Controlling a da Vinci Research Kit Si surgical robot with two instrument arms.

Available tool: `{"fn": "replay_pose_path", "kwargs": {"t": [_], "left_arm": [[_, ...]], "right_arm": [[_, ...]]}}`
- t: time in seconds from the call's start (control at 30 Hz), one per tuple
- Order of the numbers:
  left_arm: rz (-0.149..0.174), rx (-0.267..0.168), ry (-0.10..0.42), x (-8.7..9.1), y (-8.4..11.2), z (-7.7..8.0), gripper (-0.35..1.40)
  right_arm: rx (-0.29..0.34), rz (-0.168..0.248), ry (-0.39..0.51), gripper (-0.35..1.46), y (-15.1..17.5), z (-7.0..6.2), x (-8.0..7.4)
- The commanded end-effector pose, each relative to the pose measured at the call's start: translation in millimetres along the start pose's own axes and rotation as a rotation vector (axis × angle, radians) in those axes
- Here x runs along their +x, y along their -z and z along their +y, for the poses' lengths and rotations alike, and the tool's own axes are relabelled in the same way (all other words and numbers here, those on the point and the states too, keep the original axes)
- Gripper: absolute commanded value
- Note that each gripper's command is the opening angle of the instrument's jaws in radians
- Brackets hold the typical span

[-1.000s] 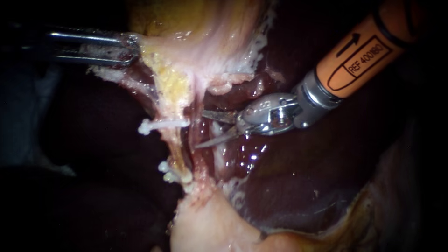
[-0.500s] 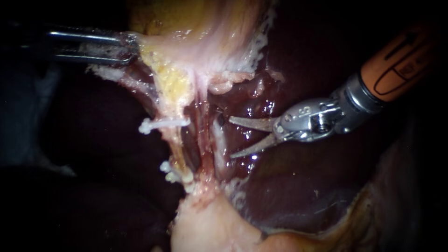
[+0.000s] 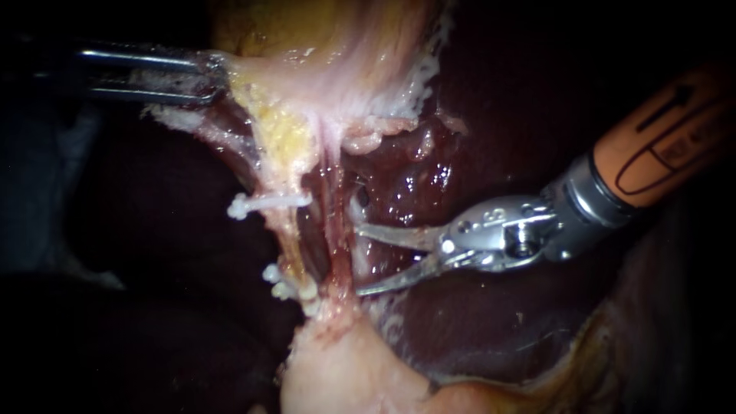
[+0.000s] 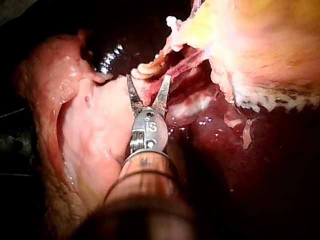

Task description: Go to the cutting position left tube

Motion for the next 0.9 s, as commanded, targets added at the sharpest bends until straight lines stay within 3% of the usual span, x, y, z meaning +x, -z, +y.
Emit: {"fn": "replay_pose_path", "kwargs": {"t": [0.03,0.33,0.73,0.9], "left_arm": [[0.000,0.001,0.001,0.0,0.1,0.0,-0.35],[0.000,0.001,0.001,0.0,0.1,0.0,-0.35],[0.000,0.002,0.001,0.0,0.0,0.2,-0.35],[0.001,0.002,0.001,0.0,0.0,0.3,-0.35]], "right_arm": [[0.003,-0.001,-0.003,1.45,-0.3,0.1,0.0],[0.016,0.005,-0.013,1.45,-2.4,0.6,-0.3],[0.010,0.002,-0.022,1.45,-3.9,3.1,-3.0],[0.009,0.002,-0.021,1.45,-4.2,3.7,-3.3]]}}
